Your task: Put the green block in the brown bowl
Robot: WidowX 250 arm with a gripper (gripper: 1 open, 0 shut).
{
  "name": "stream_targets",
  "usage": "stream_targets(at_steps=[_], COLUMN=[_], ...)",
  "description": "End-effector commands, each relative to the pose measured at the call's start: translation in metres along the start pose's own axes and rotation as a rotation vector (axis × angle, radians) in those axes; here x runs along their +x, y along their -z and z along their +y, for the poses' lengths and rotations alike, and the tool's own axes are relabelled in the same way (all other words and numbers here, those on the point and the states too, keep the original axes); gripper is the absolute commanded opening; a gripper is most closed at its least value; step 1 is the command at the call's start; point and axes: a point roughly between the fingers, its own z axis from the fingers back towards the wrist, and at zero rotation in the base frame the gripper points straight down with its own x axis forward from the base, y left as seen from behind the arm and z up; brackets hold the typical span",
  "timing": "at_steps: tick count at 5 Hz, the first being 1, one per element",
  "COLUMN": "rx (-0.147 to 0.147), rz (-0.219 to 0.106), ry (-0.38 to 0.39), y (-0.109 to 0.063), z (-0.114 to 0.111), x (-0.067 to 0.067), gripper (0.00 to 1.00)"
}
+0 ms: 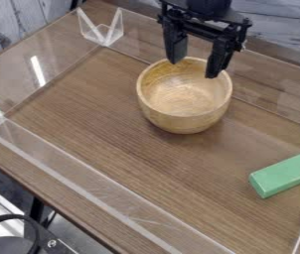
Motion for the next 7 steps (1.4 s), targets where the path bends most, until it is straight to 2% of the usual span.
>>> stream_targets(at_steps=[1, 2, 4, 5, 7], rx=[-0.002, -0.008, -0.018, -0.026, -0.047], rz=[0.012, 0.014, 0.013, 0.016, 0.017], ry=[0.046, 0.129, 0.276, 0.335, 0.420], y=[0.005, 0.008, 0.024, 0.034, 0.060], z=[-0.013, -0.036, -0.097, -0.113, -0.133], x=[-0.001, -0.006, -0.011, -0.011, -0.001], gripper=[1.00, 1.00, 1.00, 1.00, 1.00])
